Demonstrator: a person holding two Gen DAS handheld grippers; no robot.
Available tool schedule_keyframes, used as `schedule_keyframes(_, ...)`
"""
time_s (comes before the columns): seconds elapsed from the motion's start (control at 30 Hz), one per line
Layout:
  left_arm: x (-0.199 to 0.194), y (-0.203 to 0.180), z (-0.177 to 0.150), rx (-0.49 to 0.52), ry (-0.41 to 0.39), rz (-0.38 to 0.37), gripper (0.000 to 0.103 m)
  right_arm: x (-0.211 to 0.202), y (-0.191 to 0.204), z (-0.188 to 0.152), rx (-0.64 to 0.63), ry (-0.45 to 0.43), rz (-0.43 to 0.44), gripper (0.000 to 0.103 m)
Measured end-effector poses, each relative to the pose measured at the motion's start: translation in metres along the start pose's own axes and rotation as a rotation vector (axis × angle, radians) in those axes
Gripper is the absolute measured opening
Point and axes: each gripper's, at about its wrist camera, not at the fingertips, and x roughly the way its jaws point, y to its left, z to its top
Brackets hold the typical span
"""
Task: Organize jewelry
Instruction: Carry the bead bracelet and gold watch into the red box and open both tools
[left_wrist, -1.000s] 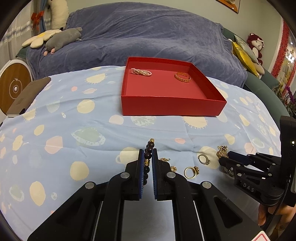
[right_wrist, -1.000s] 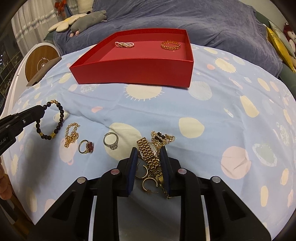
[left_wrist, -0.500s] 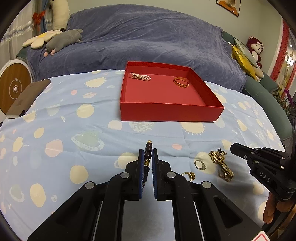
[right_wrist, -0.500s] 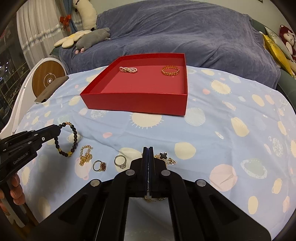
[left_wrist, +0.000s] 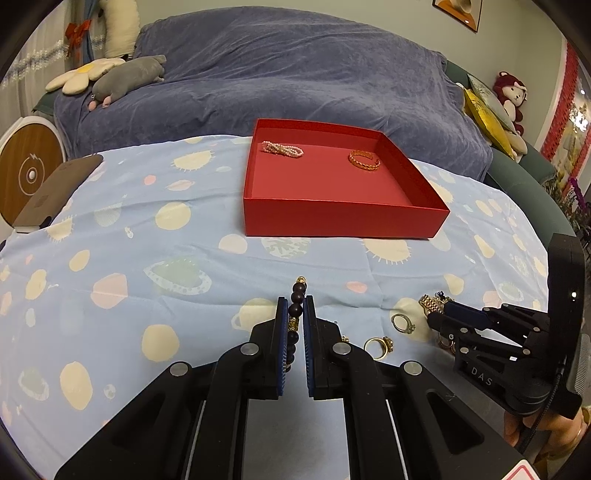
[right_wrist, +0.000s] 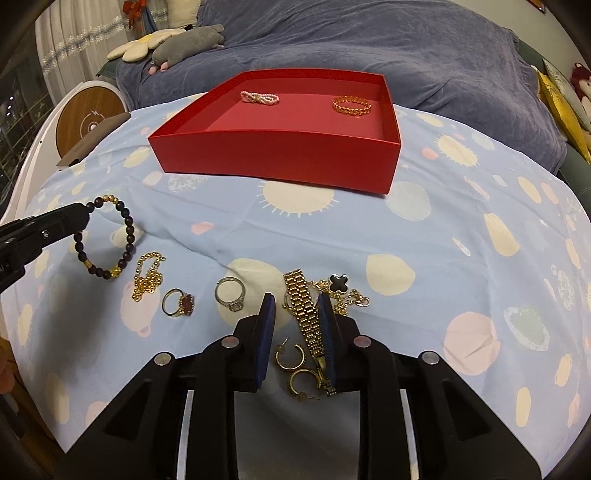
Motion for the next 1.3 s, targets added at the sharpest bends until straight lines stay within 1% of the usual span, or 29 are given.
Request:
schedule_keyframes(0.2,0.000,0.001,-0.001,0.001,0.000,0.001,0.006,0.000,0.002,-0.001,-0.006,-0.007,0.004,0.022)
schedule_keyframes(0.23,0.000,0.002,-0.001,0.000,0.001,0.001,0.006,-0.003,0.003,-0.001,-0.009,-0.018,0.004,0.014)
schedule_keyframes(0.27,0.000,0.002,-0.001,0.000,0.001,0.001,0.006,-0.006,0.004,0.000,-0.013,-0.025,0.012,0.012)
schedule_keyframes(0.3,-0.001,0.002,-0.001,-0.002,0.001,0.001,0.006,-0.010,0.004,0.002,-0.011,-0.036,0.019,0.011)
schedule_keyframes(0.6,0.000,0.001,-0.002,0.001,0.000,0.001,0.006,-0.032,-0.007,0.010,0.031,-0.095,0.050,0.011)
schedule_keyframes(0.8,-0.001,-0.002,0.002,-0.003,-0.006,-0.008,0.006,-0.059,-0.013,0.023,0.061,-0.165,0.076,0.011)
schedule_keyframes(0.97,-0.010,-0.007,0.011,-0.005,-0.033,-0.030,0.006,-0.078,-0.013,0.037,0.066,-0.215,0.091,0.011)
schedule_keyframes(1.17,-0.021,-0.007,0.025,-0.021,-0.064,-0.054,0.006,-0.091,-0.012,0.052,0.076,-0.254,0.098,0.011)
schedule_keyframes(1.3,-0.025,-0.008,0.044,-0.013,-0.074,-0.062,0.006,-0.103,-0.014,0.071,0.089,-0.282,0.108,0.011)
